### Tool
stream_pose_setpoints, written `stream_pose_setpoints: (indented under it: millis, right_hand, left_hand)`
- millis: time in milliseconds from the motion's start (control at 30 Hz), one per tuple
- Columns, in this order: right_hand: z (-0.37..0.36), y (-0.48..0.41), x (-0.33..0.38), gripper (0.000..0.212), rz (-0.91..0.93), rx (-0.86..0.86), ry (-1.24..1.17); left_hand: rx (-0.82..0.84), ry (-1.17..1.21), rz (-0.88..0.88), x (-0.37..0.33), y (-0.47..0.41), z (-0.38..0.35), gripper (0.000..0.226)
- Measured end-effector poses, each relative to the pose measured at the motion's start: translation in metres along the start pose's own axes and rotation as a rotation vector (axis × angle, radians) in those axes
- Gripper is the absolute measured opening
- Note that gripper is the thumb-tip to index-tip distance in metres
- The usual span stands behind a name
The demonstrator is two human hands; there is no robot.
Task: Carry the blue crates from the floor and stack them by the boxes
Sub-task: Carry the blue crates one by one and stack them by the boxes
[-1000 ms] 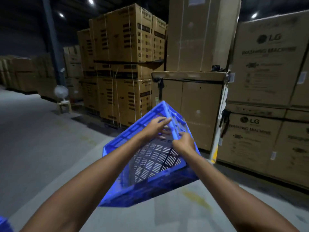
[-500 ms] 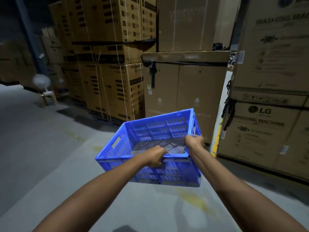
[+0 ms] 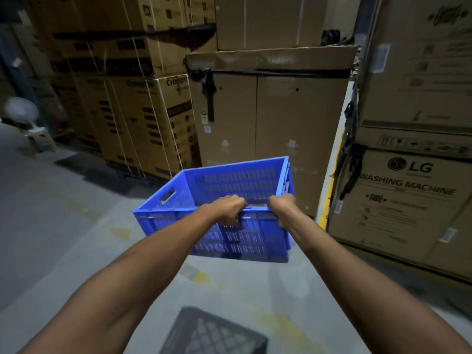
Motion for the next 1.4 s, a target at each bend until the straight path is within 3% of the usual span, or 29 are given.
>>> stream_pose_setpoints:
  millis: [167,367,533,733,933,1100,1233,1333,1400]
  right_hand:
    - [-0.036,-0.102,-0.043,0.050,-0.032,0.001,-0.013]
    - [-0.105,-0.238,-0.071,0.038,-0.029,0.016,-0.001]
    - [-0.161,-0.355,-0.100,0.066,-0.055,-0.011,0.110]
    - [-0.191,-0.456,-0.144,0.050,-0.048,-0.015,0.160]
    - [-0.253,-0.568,-0.309,0.064,-0.093,0.056,0.106]
    - [-0.304,-0.621,-0.466,0.067,-0.072,0.074,0.080]
    - [-0.337,-0.651,-0.598,0.067,-0.091,0.075,0.091]
    - [-0.355,-0.665,-0.680,0.053,-0.110,0.084,0.082]
    - [-0.365,-0.671,-0.730,0.059,-0.124,0.085,0.062]
  left_hand:
    - [0.046,-0.016,-0.034,0.021,-0.100,-0.024,0.021]
    - [-0.005,0.037,-0.048,0.077,-0.244,-0.057,0.022]
    - [0.024,0.094,-0.065,0.117,-0.375,-0.084,0.031]
    - [0.030,0.045,-0.079,0.139,-0.511,-0.143,0.031]
    - [0.080,0.022,-0.045,0.154,-0.643,-0.288,0.020]
    - [0.129,-0.045,0.030,0.164,-0.726,-0.452,0.035]
    - [0.168,-0.050,0.053,0.161,-0.766,-0.569,0.043]
    - [0.151,-0.086,0.059,0.156,-0.789,-0.641,0.035]
    - [0.170,-0.113,0.066,0.152,-0.801,-0.686,0.031]
Point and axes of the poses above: each hand's wrist, its own y-axis away from the middle knuckle, its own z-axis out of the back of the hand, x = y × z, the point moved 3 cm from there along -y, towards the middle knuckle, and after that the axes turned 13 degrees about z, right-handed, at the moved point
